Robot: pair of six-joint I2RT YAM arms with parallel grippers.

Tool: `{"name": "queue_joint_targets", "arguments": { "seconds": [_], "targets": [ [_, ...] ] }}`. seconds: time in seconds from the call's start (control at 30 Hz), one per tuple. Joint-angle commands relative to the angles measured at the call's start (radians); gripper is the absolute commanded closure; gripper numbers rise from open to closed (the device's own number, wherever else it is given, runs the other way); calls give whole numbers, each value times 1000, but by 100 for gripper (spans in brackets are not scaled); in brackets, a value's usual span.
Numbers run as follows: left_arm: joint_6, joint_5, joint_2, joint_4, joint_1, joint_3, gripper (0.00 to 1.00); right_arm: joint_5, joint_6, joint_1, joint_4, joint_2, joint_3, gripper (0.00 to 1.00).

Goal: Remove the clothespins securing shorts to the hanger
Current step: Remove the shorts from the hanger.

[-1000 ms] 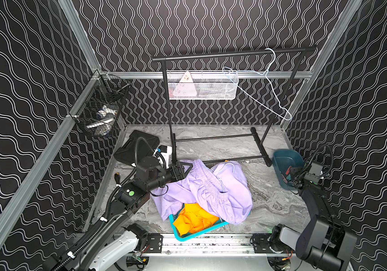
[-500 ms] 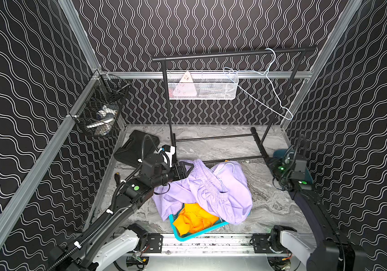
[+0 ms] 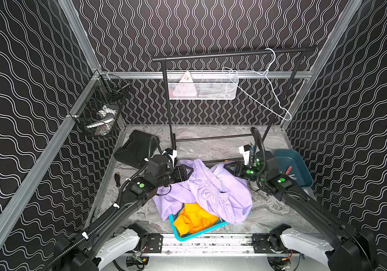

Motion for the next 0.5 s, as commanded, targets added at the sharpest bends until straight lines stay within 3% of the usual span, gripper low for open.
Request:
{"name": "queue_joint_targets", "arguments": {
  "seconds": [0.0, 0.3, 0.47],
  "targets": [
    [-10, -4, 3, 34, -1, -6, 34, 22, -69, 48, -54, 65, 35, 70],
    [-10, -12, -20, 9, 0, -14, 34, 116, -44, 92, -49, 163, 19, 58],
    [-6, -9, -9, 14, 0, -8, 34, 141, -22, 96, -45, 175, 4, 58]
  ]
}}
